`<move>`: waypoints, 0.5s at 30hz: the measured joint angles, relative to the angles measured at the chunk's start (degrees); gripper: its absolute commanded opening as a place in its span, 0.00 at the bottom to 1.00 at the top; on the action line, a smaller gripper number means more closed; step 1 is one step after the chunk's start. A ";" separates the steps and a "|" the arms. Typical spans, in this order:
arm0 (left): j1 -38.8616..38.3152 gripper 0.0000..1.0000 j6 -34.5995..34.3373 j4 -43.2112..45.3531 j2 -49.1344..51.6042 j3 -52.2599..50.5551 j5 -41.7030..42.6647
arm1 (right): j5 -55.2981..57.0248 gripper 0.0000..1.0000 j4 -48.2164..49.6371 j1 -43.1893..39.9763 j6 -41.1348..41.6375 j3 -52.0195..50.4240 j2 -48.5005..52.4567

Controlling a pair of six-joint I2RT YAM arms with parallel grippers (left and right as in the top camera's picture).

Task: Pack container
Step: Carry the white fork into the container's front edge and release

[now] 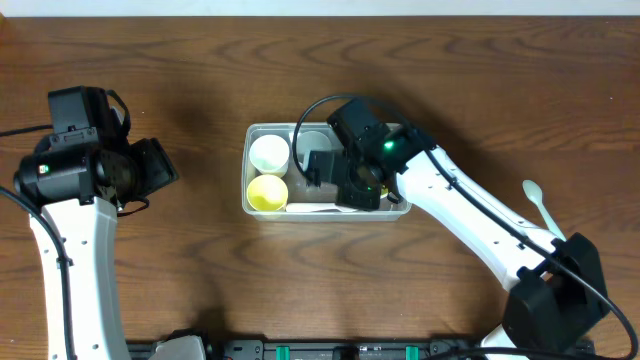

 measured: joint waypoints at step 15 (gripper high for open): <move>0.00 0.68 0.00 0.00 0.00 0.00 0.00 | 2.60 0.76 -4.31 -38.82 12.39 5.42 -16.37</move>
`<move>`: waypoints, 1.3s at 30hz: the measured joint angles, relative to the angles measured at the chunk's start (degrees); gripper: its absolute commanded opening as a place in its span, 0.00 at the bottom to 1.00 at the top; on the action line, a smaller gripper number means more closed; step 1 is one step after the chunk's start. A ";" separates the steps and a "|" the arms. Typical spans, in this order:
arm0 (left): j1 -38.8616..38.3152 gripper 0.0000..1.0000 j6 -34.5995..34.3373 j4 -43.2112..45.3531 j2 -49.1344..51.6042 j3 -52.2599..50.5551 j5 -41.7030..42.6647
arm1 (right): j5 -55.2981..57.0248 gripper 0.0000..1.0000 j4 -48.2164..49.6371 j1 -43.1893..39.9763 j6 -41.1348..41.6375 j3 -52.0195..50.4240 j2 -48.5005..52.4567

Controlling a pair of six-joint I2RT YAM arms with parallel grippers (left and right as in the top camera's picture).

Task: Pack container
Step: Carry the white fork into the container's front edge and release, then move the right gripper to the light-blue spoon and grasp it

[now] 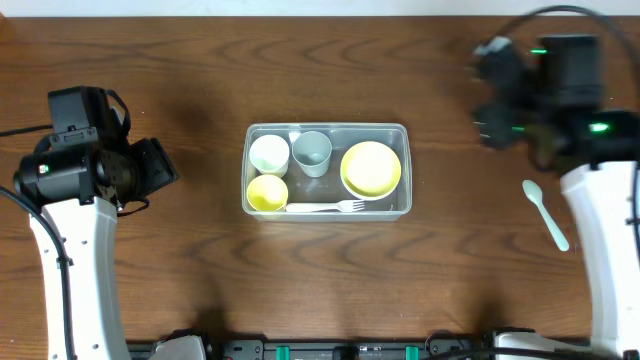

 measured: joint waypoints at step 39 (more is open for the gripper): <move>0.00 0.68 0.00 0.00 0.00 0.00 -0.26 | -4.72 0.99 -5.57 -21.59 -1.70 -2.95 28.65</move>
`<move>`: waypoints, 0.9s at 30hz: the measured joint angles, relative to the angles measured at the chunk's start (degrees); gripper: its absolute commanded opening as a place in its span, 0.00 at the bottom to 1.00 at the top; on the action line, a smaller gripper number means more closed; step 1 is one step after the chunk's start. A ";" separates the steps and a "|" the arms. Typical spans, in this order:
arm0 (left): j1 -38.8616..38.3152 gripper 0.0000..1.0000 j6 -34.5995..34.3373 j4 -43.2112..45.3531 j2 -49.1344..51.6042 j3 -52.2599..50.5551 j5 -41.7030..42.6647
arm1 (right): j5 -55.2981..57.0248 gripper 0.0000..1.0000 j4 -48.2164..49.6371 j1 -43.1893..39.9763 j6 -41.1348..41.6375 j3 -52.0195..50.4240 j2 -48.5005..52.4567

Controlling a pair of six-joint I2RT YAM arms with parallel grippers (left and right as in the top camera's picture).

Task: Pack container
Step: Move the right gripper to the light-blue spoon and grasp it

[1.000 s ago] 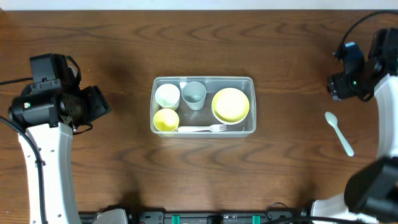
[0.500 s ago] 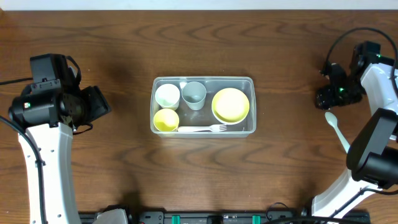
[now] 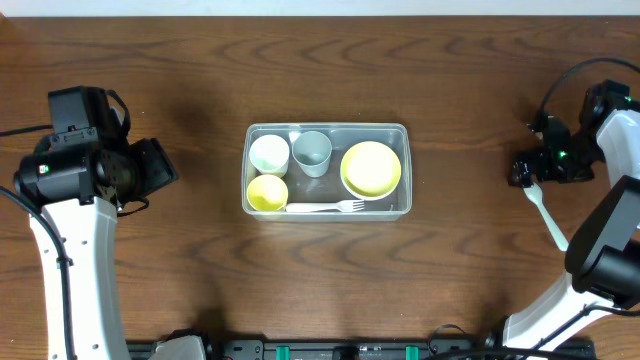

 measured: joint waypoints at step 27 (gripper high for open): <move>0.00 0.68 0.00 0.11 0.00 0.00 0.00 | 5.33 0.99 14.01 3.30 5.92 -22.71 -31.71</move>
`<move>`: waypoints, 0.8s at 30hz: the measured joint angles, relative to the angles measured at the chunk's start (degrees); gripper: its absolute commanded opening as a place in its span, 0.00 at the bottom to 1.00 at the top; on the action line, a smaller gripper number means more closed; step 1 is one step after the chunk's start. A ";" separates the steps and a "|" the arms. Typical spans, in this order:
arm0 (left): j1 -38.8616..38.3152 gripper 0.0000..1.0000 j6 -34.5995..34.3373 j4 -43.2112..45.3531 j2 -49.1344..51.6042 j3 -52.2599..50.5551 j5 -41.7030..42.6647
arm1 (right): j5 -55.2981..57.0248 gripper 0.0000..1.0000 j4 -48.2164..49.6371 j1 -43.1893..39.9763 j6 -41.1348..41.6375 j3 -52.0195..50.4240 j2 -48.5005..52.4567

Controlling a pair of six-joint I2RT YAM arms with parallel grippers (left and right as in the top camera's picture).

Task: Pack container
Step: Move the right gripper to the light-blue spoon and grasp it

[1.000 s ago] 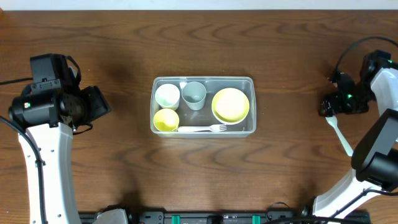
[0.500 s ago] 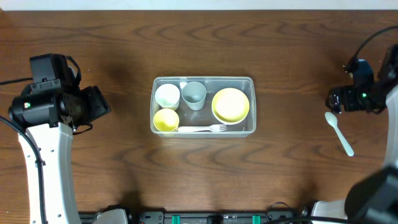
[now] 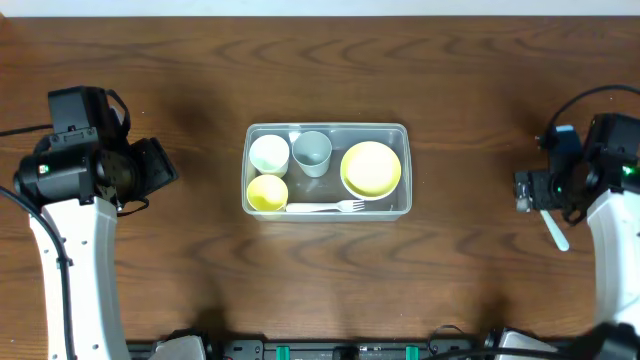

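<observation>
The clear container (image 3: pixel 404 200) stands mid-table. Inside it are a white cup (image 3: pixel 268 153), a grey cup (image 3: pixel 312 152), a yellow cup (image 3: pixel 267 192), a yellow plate (image 3: pixel 371 168) and a white fork (image 3: pixel 325 208). A white spoon (image 3: pixel 556 232) lies on the table at the far right. My right gripper (image 3: pixel 529 192) sits low over the spoon's bowl end and hides it, so only the handle shows. Whether its jaws are open or shut does not show from above. My left gripper (image 3: pixel 163 166) hangs at the far left, away from everything.
The wooden table (image 3: pixel 200 80) carries only the container and the spoon. The right arm (image 3: pixel 610 230) runs along the right edge and the left arm (image 3: pixel 75 250) along the left.
My right gripper has shifted slightly toward the table's front and now covers the spoon's bowl, which showed just below it before. The spoon's handle lies where it did. The left arm has not moved.
My right gripper was first inside the container, at its right half. Then it was high at the back right, and the yellow plate lay in the container. Later it was just beside the spoon's bowl, and now it is down over it.
</observation>
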 measured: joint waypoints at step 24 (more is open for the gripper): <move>0.00 0.68 0.00 0.02 0.00 0.00 0.00 | -1.81 0.99 9.79 -4.44 -4.94 -0.33 18.97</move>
